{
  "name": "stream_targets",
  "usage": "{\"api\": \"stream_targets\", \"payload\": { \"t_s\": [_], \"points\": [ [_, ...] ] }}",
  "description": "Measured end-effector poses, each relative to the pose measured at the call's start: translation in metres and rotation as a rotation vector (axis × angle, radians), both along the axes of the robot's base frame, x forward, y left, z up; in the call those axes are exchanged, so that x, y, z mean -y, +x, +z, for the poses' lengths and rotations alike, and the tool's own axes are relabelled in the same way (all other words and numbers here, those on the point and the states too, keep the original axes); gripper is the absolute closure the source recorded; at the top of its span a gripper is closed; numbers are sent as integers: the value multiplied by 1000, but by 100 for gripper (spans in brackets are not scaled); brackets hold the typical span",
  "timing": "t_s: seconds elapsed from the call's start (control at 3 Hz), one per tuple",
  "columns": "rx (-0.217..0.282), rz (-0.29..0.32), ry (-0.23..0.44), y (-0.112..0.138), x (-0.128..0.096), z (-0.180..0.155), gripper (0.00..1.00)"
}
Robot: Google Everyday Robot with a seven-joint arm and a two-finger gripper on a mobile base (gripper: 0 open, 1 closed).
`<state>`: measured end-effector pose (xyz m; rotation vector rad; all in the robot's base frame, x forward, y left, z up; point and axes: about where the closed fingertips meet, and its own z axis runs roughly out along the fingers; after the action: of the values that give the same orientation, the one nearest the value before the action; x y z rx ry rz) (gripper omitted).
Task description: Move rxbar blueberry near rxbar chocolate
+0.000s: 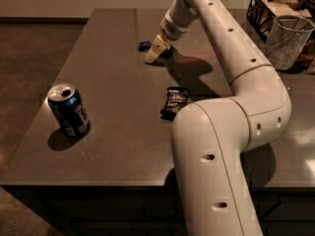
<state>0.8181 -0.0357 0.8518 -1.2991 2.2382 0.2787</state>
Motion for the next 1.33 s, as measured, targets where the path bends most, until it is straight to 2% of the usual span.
{"api": "stream_targets", "payload": {
  "t_s": [0.33,0.67,1.0,1.33],
  "points": [
    [-35,1,-2,-3,-1,-7,41],
    [-42,16,13,-9,-2,2,72],
    [-17,25,33,-16,3,26,95],
    [-4,28,50,-35,21,56,100]
  ]
}}
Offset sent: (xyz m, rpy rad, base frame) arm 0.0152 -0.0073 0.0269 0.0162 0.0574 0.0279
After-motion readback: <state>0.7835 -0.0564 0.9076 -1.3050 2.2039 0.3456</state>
